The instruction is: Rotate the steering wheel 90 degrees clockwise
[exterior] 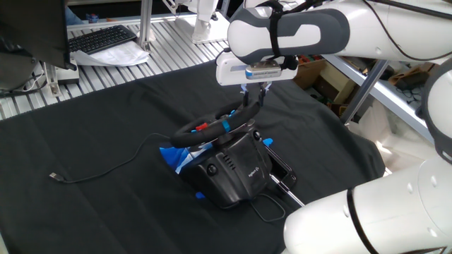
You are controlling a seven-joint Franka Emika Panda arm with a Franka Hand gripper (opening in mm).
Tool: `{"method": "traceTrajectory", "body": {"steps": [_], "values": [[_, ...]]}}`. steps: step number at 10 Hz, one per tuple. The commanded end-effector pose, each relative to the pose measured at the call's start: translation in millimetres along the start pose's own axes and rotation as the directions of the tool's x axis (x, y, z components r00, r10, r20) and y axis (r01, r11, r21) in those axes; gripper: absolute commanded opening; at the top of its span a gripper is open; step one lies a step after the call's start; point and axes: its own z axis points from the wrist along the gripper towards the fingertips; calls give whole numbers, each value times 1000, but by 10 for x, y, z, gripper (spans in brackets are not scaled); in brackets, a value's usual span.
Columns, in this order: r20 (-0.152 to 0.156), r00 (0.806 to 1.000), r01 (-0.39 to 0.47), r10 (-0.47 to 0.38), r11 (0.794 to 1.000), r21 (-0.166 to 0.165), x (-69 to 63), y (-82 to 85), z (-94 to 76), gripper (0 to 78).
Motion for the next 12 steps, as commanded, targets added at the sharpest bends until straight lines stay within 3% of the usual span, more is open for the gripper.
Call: {"method": "traceTrajectory", "body": {"steps": [1,5,12], "values": [[-6,1000,-20,20,1000,-1,44,16,16,16],[-6,997,-78,78,997,-1,182,91,-44,16],[7,990,-139,139,990,-7,289,160,-68,16]]}}
